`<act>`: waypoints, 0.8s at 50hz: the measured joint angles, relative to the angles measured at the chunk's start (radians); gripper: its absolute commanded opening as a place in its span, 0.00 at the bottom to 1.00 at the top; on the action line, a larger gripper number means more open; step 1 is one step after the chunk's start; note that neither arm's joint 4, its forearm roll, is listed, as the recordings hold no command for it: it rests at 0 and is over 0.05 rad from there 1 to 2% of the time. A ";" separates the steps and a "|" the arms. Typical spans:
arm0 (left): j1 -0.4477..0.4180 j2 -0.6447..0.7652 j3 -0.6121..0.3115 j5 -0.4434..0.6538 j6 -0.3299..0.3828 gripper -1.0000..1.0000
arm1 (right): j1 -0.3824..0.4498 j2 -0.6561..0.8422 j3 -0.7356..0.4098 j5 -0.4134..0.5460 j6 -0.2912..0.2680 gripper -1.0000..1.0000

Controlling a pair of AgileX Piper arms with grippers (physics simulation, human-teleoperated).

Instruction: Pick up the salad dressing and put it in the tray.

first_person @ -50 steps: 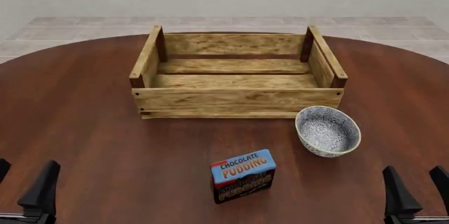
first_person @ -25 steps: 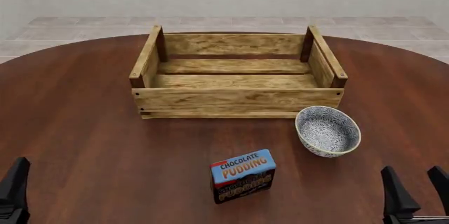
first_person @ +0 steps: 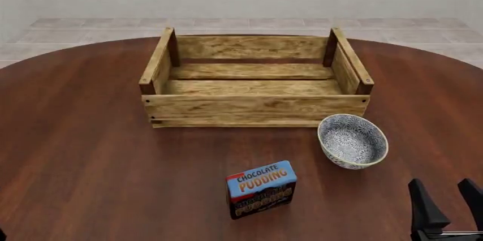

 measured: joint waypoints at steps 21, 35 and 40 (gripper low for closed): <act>0.100 -0.001 -0.045 0.117 0.031 1.00 | 0.012 0.000 0.000 0.006 -0.016 1.00; 0.139 -0.001 -0.078 0.187 0.028 1.00 | 0.018 0.005 0.000 0.002 -0.024 1.00; 0.154 -0.001 -0.080 0.203 0.027 1.00 | 0.018 0.010 0.000 -0.002 -0.027 1.00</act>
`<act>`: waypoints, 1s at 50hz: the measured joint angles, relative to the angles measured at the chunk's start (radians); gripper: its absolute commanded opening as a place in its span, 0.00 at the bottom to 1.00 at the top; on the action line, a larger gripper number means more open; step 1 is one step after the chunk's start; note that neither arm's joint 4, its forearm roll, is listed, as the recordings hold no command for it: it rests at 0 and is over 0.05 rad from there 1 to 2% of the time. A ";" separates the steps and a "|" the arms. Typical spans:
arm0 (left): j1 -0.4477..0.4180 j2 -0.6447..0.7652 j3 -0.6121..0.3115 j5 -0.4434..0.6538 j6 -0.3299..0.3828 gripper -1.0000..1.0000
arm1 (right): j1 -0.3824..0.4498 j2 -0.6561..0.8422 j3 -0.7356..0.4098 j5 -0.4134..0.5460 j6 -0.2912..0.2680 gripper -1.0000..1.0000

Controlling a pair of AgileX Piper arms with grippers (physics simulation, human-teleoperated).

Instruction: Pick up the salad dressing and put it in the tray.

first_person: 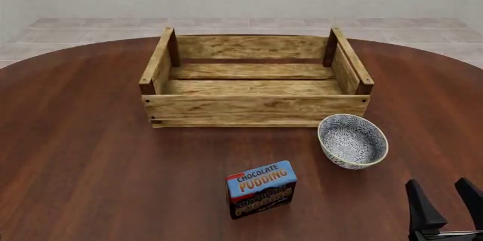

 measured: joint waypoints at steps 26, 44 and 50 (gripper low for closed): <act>0.082 0.000 0.036 0.012 0.036 1.00 | 0.003 0.010 0.000 -0.007 -0.005 1.00; 0.149 0.000 0.112 -0.054 0.039 1.00 | 0.005 0.008 0.001 -0.001 -0.006 1.00; 0.162 0.000 0.147 -0.076 0.031 1.00 | 0.004 0.005 0.001 0.002 -0.007 1.00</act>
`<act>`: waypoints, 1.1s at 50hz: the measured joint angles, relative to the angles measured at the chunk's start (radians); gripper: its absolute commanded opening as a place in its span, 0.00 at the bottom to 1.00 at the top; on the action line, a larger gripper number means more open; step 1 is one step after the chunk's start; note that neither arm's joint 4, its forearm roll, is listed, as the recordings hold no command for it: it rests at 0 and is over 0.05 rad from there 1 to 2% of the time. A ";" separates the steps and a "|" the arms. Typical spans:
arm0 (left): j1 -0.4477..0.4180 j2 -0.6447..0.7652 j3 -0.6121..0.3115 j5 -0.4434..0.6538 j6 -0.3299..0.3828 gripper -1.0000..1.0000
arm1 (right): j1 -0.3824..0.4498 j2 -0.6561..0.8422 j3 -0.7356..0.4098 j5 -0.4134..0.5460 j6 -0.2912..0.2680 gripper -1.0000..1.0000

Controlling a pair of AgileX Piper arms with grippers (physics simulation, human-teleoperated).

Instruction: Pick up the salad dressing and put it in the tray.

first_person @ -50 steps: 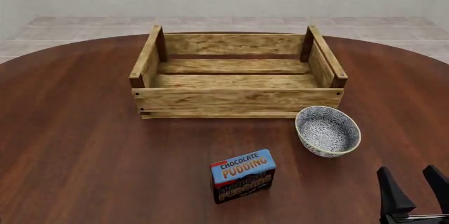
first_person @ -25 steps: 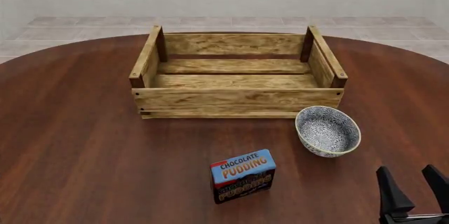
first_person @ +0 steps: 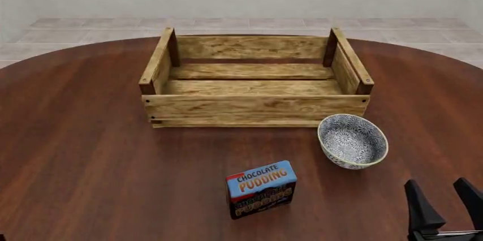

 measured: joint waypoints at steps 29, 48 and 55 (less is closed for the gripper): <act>0.047 0.000 0.171 -0.096 -0.024 1.00 | -0.010 0.008 0.000 -0.003 0.007 1.00; 0.109 0.017 0.227 -0.174 -0.005 1.00 | -0.013 0.013 0.000 -0.006 0.008 1.00; 0.126 0.034 0.239 -0.207 -0.005 1.00 | -0.012 0.017 0.000 -0.008 0.006 1.00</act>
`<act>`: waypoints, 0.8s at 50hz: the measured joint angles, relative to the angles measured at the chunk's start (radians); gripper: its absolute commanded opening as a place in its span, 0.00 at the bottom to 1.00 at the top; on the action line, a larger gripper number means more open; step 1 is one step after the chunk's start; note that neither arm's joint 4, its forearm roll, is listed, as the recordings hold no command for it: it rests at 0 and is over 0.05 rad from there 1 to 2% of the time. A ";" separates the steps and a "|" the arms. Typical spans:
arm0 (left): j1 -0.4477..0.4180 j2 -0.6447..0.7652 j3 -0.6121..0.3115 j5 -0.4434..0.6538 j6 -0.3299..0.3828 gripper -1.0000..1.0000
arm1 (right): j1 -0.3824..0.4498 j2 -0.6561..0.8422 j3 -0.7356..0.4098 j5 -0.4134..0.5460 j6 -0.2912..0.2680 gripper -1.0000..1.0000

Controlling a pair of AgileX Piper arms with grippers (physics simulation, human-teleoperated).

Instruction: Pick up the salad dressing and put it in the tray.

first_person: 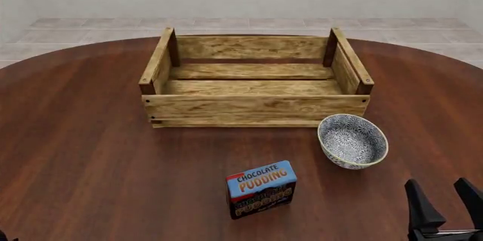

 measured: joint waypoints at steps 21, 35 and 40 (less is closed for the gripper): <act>0.015 0.114 0.053 -0.166 -0.011 1.00 | -0.001 0.007 0.000 -0.005 -0.003 1.00; 0.029 0.218 0.099 -0.295 -0.011 1.00 | -0.003 0.004 0.000 -0.001 -0.003 1.00; 0.035 0.245 0.110 -0.327 -0.008 1.00 | -0.004 -0.002 0.000 0.004 -0.002 1.00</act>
